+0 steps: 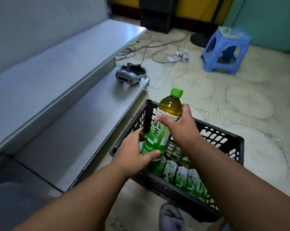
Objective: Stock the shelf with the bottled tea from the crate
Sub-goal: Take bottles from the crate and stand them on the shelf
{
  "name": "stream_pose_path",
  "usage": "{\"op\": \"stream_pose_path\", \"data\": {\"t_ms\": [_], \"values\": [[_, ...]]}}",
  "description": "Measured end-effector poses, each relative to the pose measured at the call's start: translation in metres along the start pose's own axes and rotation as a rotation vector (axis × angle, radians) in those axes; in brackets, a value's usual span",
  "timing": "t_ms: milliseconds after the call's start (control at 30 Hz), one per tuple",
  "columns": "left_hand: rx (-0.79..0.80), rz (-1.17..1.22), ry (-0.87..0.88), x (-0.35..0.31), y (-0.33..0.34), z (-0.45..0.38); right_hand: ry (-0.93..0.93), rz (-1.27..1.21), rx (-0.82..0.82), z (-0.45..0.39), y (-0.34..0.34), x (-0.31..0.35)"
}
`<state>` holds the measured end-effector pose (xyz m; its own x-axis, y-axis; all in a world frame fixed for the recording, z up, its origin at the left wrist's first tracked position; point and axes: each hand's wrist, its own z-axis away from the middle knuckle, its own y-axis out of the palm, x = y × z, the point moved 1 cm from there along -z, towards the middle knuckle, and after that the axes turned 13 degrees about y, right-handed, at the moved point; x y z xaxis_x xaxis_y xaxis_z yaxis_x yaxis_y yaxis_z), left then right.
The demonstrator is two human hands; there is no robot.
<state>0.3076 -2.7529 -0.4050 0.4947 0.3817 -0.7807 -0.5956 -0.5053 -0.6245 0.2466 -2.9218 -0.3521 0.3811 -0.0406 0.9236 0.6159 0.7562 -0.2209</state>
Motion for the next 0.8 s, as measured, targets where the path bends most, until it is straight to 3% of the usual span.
{"op": "stream_pose_path", "data": {"t_ms": [200, 400, 567, 800], "values": [[-0.181, 0.048, -0.01, -0.03, -0.117, 0.063, -0.315, 0.036, 0.239, 0.072, 0.072, 0.096], [-0.351, -0.013, -0.063, -0.031, -0.217, 0.123, -0.483, 0.124, 0.456, 0.117, 0.149, 0.168], [-0.437, -0.055, -0.14, 0.0, -0.257, 0.127, -0.577, 0.197, 0.548, 0.1, 0.214, 0.204], [-0.508, -0.239, -0.312, 0.085, -0.301, 0.068, -0.65, 0.279, 0.562, 0.023, 0.31, 0.231]]}}
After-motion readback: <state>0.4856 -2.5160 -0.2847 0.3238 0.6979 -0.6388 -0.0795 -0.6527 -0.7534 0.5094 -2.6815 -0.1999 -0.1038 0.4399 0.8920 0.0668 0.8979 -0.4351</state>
